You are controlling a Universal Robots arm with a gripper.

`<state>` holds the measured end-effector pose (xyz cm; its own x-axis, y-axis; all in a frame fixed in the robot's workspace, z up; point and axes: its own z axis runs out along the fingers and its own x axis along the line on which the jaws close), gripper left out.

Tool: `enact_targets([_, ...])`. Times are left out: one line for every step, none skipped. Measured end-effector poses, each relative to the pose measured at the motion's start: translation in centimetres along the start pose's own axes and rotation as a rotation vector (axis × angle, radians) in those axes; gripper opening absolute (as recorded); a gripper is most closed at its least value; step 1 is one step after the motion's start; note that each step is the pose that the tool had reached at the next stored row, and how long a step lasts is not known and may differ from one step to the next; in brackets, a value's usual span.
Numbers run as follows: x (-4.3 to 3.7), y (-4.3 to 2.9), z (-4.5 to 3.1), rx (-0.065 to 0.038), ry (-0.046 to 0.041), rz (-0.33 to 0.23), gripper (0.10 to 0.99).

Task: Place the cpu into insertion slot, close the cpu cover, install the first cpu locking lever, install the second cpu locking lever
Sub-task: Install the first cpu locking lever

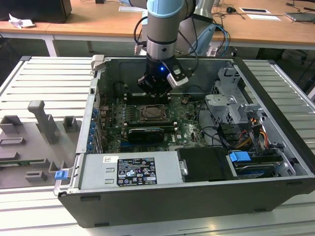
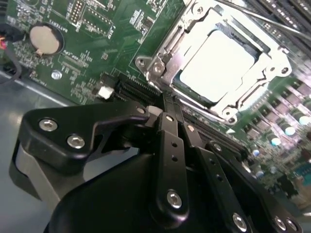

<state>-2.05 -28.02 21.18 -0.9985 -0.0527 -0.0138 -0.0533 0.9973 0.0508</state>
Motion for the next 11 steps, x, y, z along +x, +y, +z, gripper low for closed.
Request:
enact_targets([0.0, 0.01, -0.23, 0.0, 0.0, 0.0, 0.106])
enact_targets([0.0, 0.02, -0.34, 0.0, 0.0, 0.0, 0.106])
enact_targets([-0.01, -0.03, -0.35, 0.0, 0.0, 0.0, 0.106])
enact_targets([0.0, -0.09, -0.35, 0.0, 0.0, 0.0, 0.106])
enact_targets([0.0, -0.15, -0.36, 0.0, 0.0, 0.0, 0.106])
enact_targets([0.01, -0.21, -0.36, 0.0, 0.0, 0.0, 0.106])
enact_targets([0.01, -0.25, -0.36, 0.0, 0.0, 0.0, 0.106])
enact_targets([0.01, -0.27, -0.36, 0.0, 0.0, 0.0, 0.106])
enact_targets([0.01, -0.3, -0.36, 0.0, -0.0001, 0.0, 0.106])
enact_targets([0.01, -0.32, -0.36, 0.0, 0.0, 0.0, 0.106])
enact_targets([0.01, -0.33, -0.37, 0.0, 0.0, 0.0, 0.106])
